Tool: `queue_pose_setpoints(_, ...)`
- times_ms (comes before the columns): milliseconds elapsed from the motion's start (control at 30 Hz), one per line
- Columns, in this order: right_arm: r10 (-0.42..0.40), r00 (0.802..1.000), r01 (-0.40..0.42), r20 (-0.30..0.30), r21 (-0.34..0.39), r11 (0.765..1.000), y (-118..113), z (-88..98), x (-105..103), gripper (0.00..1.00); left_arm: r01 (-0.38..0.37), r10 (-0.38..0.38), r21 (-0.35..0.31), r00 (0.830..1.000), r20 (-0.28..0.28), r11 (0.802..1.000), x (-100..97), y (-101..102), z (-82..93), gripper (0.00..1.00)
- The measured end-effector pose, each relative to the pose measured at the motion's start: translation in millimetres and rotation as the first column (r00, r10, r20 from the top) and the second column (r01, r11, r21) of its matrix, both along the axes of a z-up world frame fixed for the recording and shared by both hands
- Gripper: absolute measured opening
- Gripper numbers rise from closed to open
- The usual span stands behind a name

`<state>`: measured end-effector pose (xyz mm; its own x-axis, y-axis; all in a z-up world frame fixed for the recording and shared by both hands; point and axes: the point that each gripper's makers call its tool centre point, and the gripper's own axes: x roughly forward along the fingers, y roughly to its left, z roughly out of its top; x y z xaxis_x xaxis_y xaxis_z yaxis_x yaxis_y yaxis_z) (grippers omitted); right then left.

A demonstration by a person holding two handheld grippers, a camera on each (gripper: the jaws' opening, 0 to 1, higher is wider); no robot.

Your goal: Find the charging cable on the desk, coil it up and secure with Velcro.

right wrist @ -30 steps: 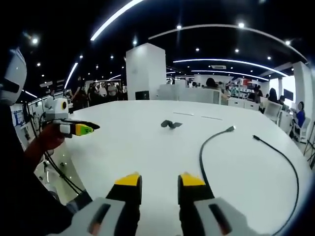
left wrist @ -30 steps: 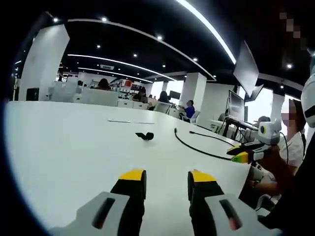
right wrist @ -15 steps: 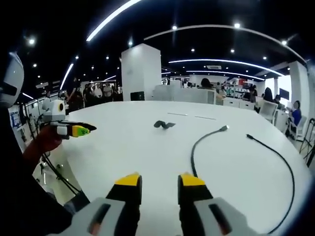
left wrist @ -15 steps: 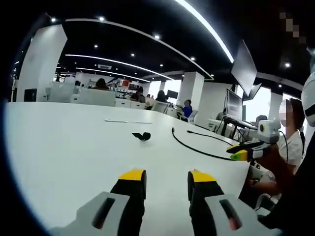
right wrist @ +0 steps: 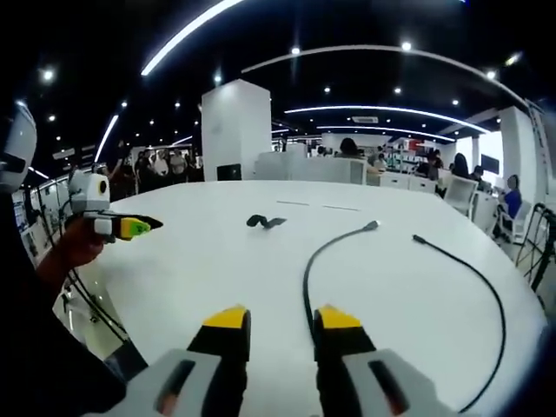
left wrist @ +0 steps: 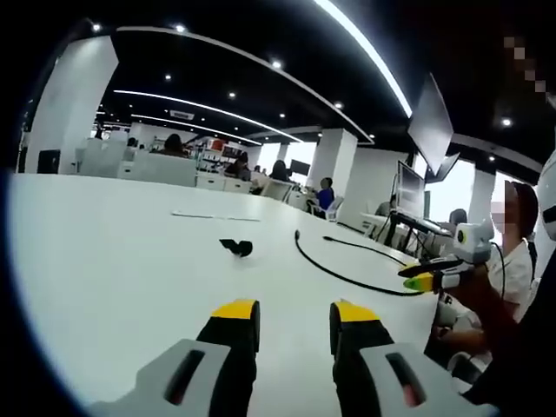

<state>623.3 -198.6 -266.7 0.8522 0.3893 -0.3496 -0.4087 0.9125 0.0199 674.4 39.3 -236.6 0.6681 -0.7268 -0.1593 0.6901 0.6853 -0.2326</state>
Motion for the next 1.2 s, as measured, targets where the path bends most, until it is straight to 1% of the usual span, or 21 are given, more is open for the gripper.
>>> queue_pose_setpoints(267,-0.037,0.999,0.037,0.007,-0.011,0.999,-25,2.9,8,0.3,0.028,-0.028,0.01,1.0,0.003,1.0,12.1,-24,1.8,0.33)
queue_pose_setpoints(433,-0.053,0.999,0.053,0.007,-0.013,0.998,-37,2.1,14,0.3,0.04,-0.04,0.018,0.999,0.002,0.999,17.9,-34,2.8,0.33)
queue_pose_setpoints(533,-0.054,0.999,0.054,0.003,-0.004,0.999,-40,0.7,15,0.3,0.046,-0.046,0.015,0.999,0.001,0.999,20.1,-39,3.5,0.33)
queue_pose_setpoints(567,-0.056,0.998,0.056,-0.006,0.002,0.998,-43,-2.6,18,0.3,0.059,-0.059,0.018,0.998,0.007,0.998,22.3,-50,4.9,0.33)
queue_pose_setpoints(667,-0.056,0.998,0.056,-0.015,0.001,0.998,-45,-5.6,19,0.3,0.069,-0.069,0.015,0.997,0.014,0.997,24.2,-57,6.1,0.33)
queue_pose_setpoints(800,-0.066,0.997,0.066,-0.031,0.0,0.998,-51,-9.9,22,0.31,0.088,-0.088,0.013,0.996,0.004,0.996,28.7,-69,4.1,0.33)
queue_pose_setpoints(933,-0.085,0.996,0.085,-0.027,0.001,0.996,-60,-10.1,23,0.31,0.109,-0.109,0.017,0.994,-0.009,0.994,32.1,-80,1.4,0.32)
queue_pose_setpoints(1067,-0.105,0.994,0.104,-0.023,-0.012,0.994,-68,-9.6,25,0.31,0.116,-0.116,0.022,0.993,0.002,0.993,37.3,-87,4.6,0.32)
queue_pose_setpoints(1200,-0.124,0.992,0.124,-0.019,-0.028,0.992,-79,-8.4,29,0.31,0.126,-0.127,0.027,0.992,0.017,0.992,43.7,-99,10.0,0.32)
